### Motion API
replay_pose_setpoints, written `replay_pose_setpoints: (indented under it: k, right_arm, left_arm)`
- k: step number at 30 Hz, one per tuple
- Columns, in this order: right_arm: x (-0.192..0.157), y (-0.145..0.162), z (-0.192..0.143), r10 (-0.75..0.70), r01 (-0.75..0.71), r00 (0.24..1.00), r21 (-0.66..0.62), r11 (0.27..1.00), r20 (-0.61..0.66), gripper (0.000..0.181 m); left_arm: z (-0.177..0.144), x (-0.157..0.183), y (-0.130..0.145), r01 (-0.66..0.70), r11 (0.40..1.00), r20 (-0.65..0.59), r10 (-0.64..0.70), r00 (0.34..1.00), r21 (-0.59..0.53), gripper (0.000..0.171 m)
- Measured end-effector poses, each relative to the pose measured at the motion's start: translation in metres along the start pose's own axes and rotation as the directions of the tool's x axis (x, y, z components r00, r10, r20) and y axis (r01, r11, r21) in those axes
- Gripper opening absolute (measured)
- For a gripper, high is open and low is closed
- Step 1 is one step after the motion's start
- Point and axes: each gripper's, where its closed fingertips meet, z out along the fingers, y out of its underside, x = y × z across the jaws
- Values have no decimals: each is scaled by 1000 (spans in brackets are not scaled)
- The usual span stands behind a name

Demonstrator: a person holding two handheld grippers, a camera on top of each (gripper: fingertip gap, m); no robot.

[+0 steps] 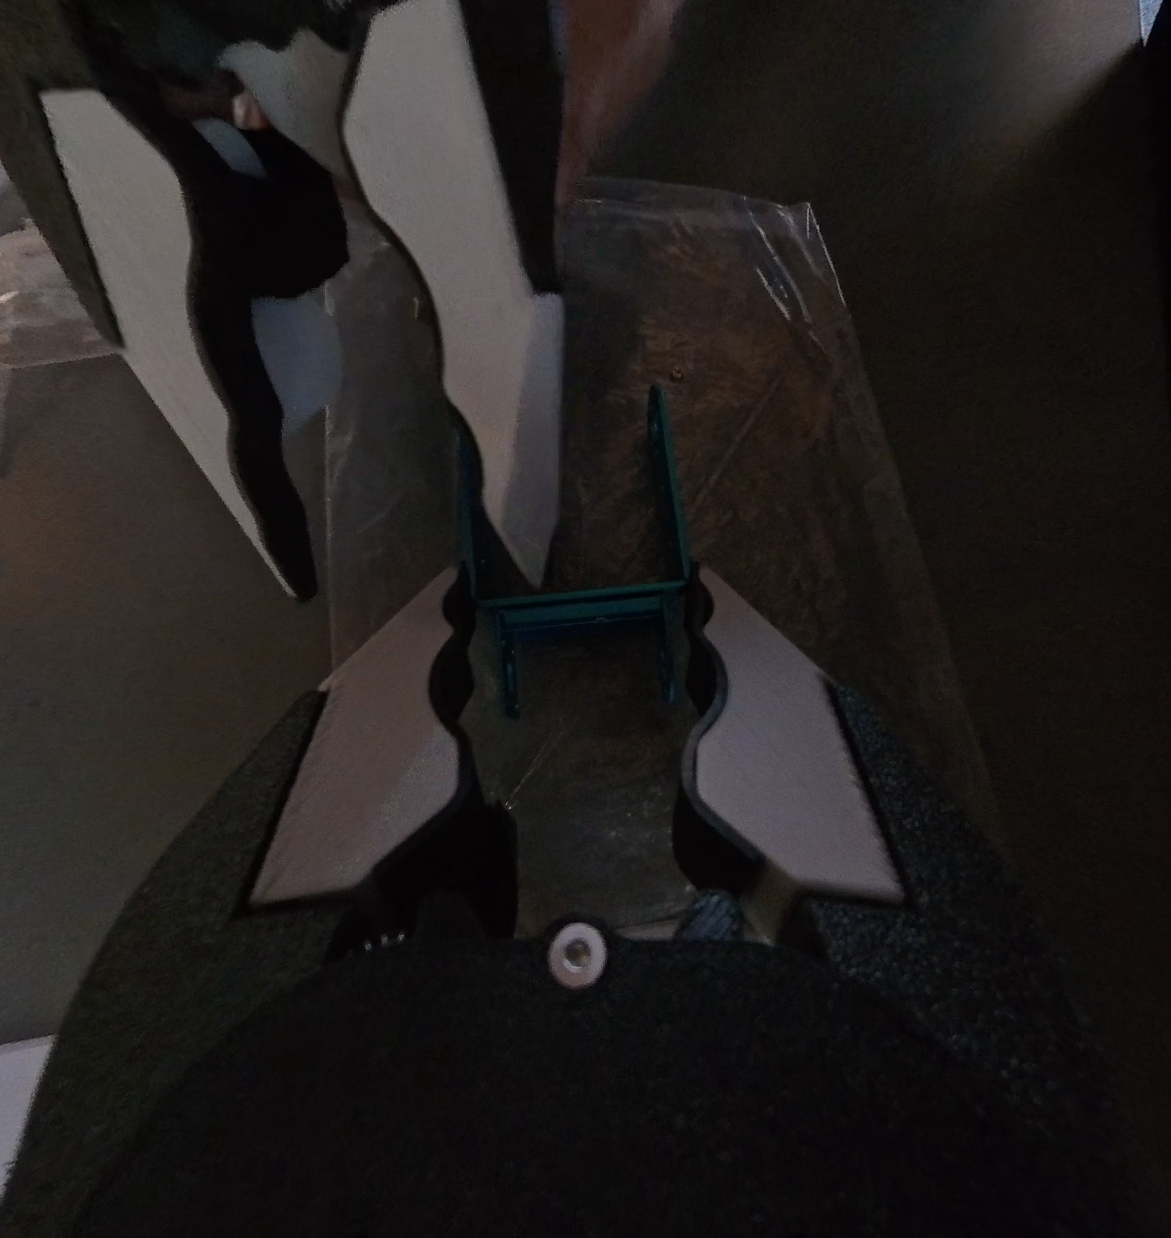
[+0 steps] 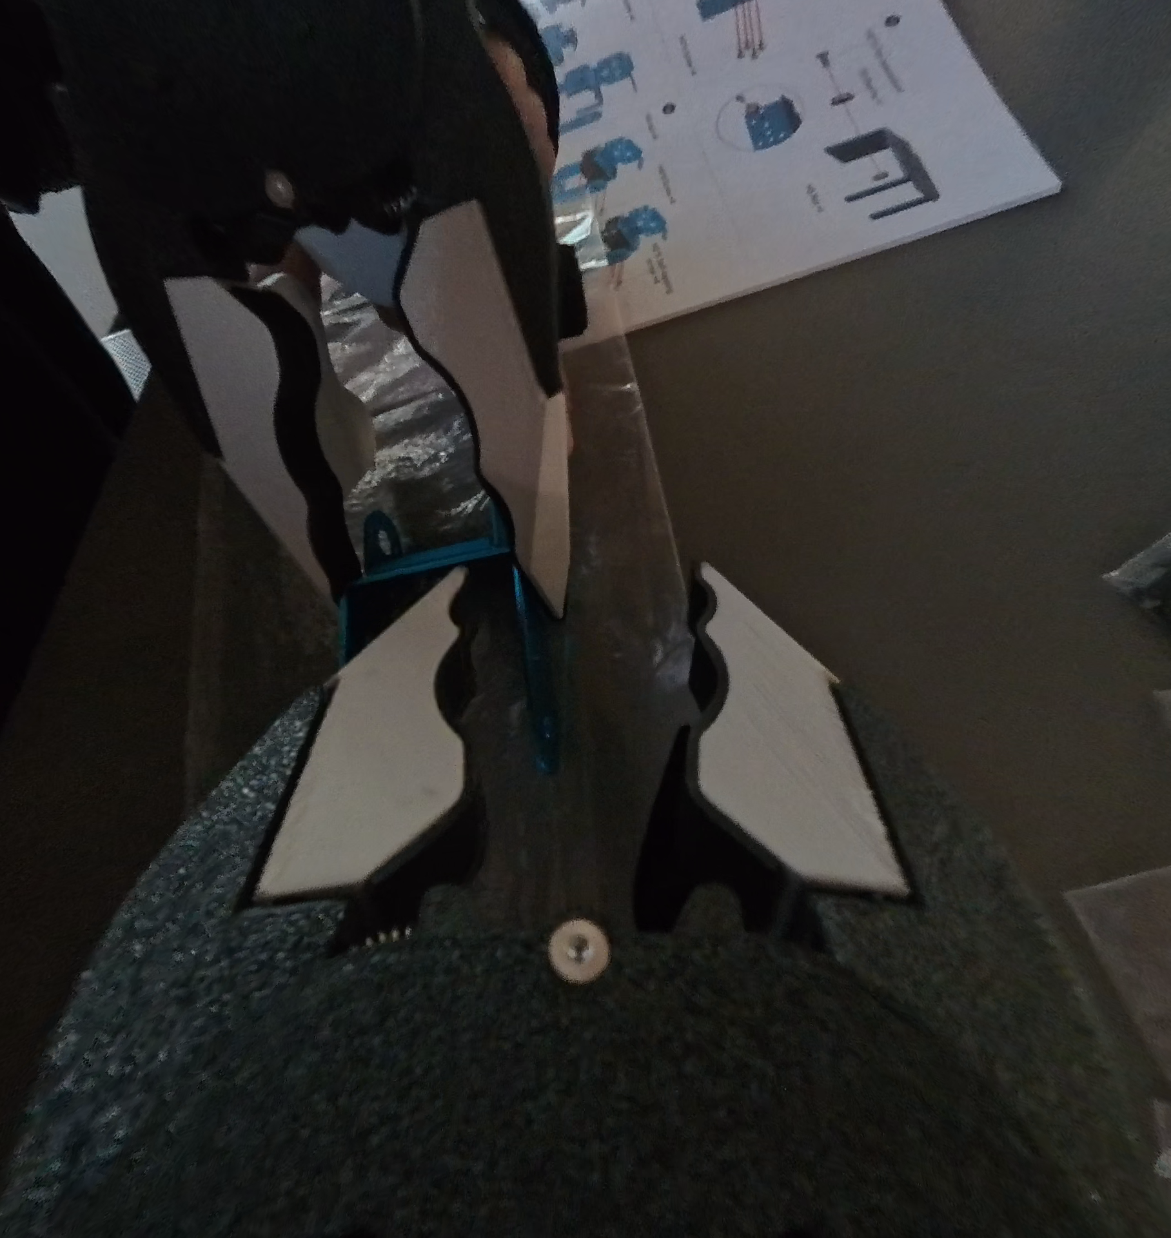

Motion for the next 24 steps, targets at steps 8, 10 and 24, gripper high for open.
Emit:
replay_pose_setpoints:
  k: [8,10,24]
  right_arm:
    - [-2,4,4,-31,30,999,-35,999,-19,76]
    - [-2,2,3,0,0,1000,-17,1000,3,72]
    - [-4,-7,-7,-16,16,1000,32,999,19,58]
  left_arm:
    - [0,0,0,1,1000,1,-1,1000,0,64]
    - [0,0,0,1,1000,0,-1,1000,0,64]
    - [0,3,0,-11,1000,-10,11,1000,-1,64]
